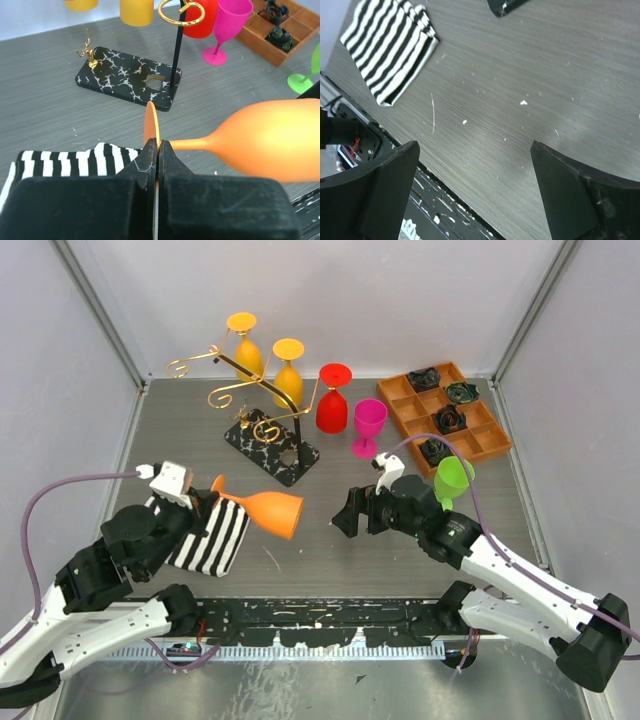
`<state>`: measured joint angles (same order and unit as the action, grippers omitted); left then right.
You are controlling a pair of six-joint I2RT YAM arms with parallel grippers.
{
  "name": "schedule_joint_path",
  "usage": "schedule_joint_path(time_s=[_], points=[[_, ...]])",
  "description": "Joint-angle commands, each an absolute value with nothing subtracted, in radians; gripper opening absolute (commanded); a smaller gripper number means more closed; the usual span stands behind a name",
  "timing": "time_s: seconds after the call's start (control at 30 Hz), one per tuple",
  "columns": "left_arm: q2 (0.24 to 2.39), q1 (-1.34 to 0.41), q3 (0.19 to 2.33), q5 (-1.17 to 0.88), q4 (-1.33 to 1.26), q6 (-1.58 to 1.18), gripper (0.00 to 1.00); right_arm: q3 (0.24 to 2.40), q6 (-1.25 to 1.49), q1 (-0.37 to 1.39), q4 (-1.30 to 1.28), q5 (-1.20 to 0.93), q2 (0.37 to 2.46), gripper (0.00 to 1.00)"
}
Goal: Place the wine glass upside down on the wine glass rack
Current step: Turn the wine glass upside down at the wine rack.
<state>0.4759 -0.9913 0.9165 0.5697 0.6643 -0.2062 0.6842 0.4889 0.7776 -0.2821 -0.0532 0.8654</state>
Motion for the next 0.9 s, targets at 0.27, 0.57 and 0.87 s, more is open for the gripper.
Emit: schedule_joint_path(time_s=[0.27, 0.57, 0.87], points=[[0.638, -0.993, 1.019, 0.389, 0.697, 0.070, 0.00, 0.808, 0.409, 0.780, -0.412, -0.046, 0.780, 1.00], [0.776, -1.038, 1.047, 0.274, 0.590, 0.128, 0.00, 0.899, 0.394, 0.780, -0.445, -0.223, 0.745, 1.00], [0.874, -1.117, 1.124, 0.236, 0.562, 0.265, 0.00, 0.940, 0.435, 0.780, -0.375, -0.343, 0.813, 0.88]])
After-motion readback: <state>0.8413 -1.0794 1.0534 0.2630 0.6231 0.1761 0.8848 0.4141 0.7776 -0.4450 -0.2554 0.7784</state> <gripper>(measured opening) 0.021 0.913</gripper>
